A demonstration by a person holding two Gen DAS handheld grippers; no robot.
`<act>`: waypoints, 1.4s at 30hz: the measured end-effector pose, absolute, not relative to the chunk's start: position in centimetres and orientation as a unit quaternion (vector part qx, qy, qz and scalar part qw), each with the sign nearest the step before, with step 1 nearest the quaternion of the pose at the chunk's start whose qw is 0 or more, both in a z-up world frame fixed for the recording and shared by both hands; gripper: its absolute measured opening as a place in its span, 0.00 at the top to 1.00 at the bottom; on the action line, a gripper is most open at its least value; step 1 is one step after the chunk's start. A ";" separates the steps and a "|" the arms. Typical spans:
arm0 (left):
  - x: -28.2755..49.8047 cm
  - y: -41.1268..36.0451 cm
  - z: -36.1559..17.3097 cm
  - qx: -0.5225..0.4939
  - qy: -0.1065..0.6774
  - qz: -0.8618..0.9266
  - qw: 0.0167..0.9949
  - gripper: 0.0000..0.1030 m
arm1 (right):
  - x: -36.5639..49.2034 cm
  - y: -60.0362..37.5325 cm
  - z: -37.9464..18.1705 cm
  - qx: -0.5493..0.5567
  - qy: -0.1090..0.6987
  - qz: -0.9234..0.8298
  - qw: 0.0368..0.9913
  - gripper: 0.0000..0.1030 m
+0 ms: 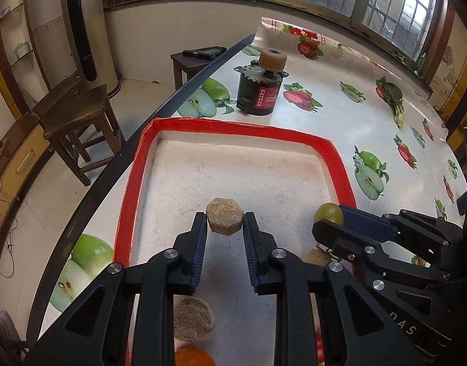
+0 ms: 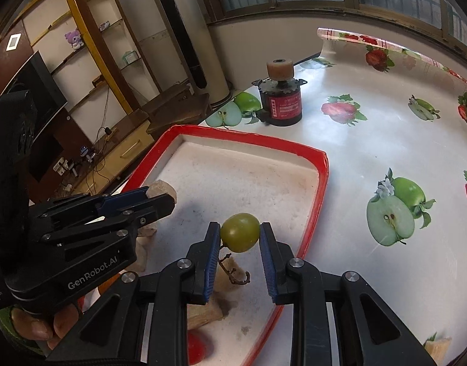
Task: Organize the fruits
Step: 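Carry bread and grape into the red tray and open both tools, then move both open tools from the tray back toward the orange and plum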
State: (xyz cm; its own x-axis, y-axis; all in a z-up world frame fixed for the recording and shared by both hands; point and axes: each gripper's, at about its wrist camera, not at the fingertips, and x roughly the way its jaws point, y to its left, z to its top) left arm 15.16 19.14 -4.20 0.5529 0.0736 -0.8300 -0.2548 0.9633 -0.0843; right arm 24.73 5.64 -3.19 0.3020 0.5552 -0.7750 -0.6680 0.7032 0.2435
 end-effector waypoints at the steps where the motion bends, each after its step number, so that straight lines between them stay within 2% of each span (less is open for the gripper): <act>1: 15.4 19.2 -4.3 -0.099 0.467 0.094 0.874 0.79 | 24.9 5.8 -3.4 -0.064 0.454 0.380 0.803 0.74; 11: 16.2 19.5 -5.8 -0.104 0.487 0.092 0.862 0.79 | 25.3 6.9 -5.4 -0.080 0.469 0.379 0.794 0.74; 22: 15.6 20.1 -5.6 -0.128 0.497 0.090 0.854 0.78 | 24.7 6.7 -5.2 -0.083 0.468 0.380 0.794 0.69; 23: 15.4 20.1 -5.4 -0.127 0.495 0.090 0.855 0.77 | 24.5 6.5 -5.1 -0.083 0.467 0.381 0.794 0.66; 27: 13.8 20.2 -4.5 -0.130 0.478 0.088 0.864 0.51 | 23.2 5.8 -4.3 -0.087 0.457 0.385 0.797 0.62; 30: 12.6 20.1 -3.9 -0.131 0.469 0.085 0.869 0.51 | 22.0 5.1 -3.7 -0.085 0.450 0.388 0.800 0.59; 42: 9.5 18.7 -2.5 -0.129 0.453 0.072 0.879 0.51 | 18.5 2.2 -1.5 -0.067 0.435 0.385 0.812 0.58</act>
